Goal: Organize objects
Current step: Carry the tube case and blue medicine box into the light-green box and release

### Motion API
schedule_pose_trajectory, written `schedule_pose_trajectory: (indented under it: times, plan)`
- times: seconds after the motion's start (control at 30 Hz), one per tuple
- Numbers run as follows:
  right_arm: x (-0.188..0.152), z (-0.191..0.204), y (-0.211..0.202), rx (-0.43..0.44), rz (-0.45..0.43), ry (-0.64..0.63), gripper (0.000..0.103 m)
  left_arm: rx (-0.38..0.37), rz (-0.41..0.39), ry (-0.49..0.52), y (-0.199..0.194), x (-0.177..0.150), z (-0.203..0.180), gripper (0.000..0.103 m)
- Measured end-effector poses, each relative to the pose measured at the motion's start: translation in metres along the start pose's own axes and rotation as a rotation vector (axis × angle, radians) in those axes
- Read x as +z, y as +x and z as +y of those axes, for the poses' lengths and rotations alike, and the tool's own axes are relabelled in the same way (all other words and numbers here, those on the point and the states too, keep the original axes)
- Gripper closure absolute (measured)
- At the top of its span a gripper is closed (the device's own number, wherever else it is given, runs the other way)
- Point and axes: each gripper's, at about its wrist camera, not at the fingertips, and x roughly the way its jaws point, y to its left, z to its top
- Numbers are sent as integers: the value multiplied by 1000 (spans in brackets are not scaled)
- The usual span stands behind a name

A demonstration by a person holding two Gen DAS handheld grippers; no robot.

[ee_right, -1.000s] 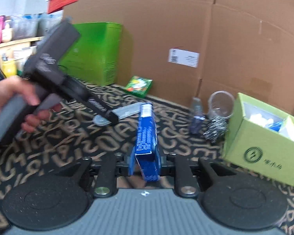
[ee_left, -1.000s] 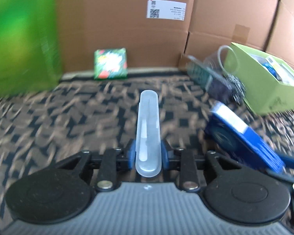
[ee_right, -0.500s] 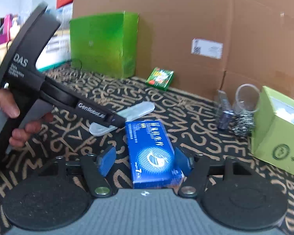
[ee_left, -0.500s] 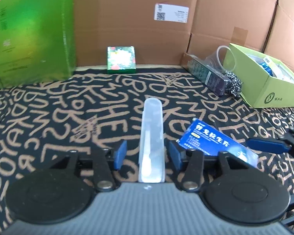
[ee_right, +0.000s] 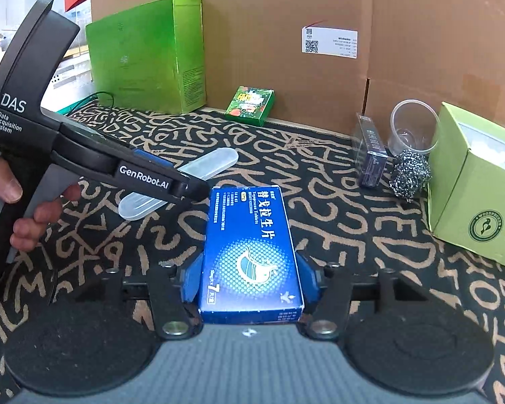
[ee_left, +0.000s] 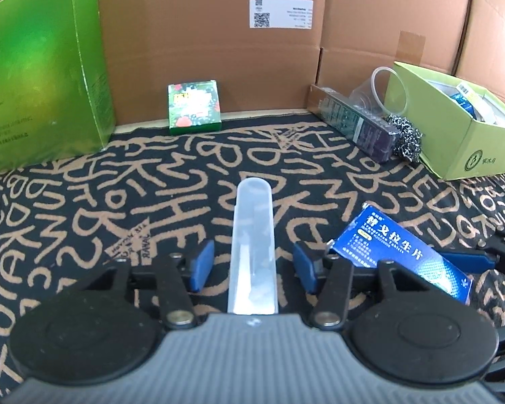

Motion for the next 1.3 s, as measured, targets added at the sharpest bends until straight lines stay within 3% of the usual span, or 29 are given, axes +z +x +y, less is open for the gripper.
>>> schedule_pose_trajectory:
  times: [0.1,0.17,0.2,0.4,0.6,0.97,1.17,1.3]
  plan:
    - [1,0,4,-7,-1,19,42,14,-8,16,1,-1,-3,50]
    - [1,0,4,-9,-4,24,42,10,-10,15,-1,-1,-3,73]
    - [1,0,3,-8,-5,25,42,10,-6,9,-2,0,-3,76]
    - [2,-6,-9,11,-29,62,42,-14,2,-16,-14,1,-8,76]
    - [9,-20,-39,-23,-108,81,42,-101,-78,14,-45,20,-34,77]
    - [34,-90,-115,-231,-322,160,42,-255,-224,94,-66,92,-114,76]
    - [40,-147,-135,-375,-376,237,42,-287,-247,119,-48,131,-166,76]
    - [41,-189,-137,-464,-386,301,42,-271,-250,139,-28,151,-196,76]
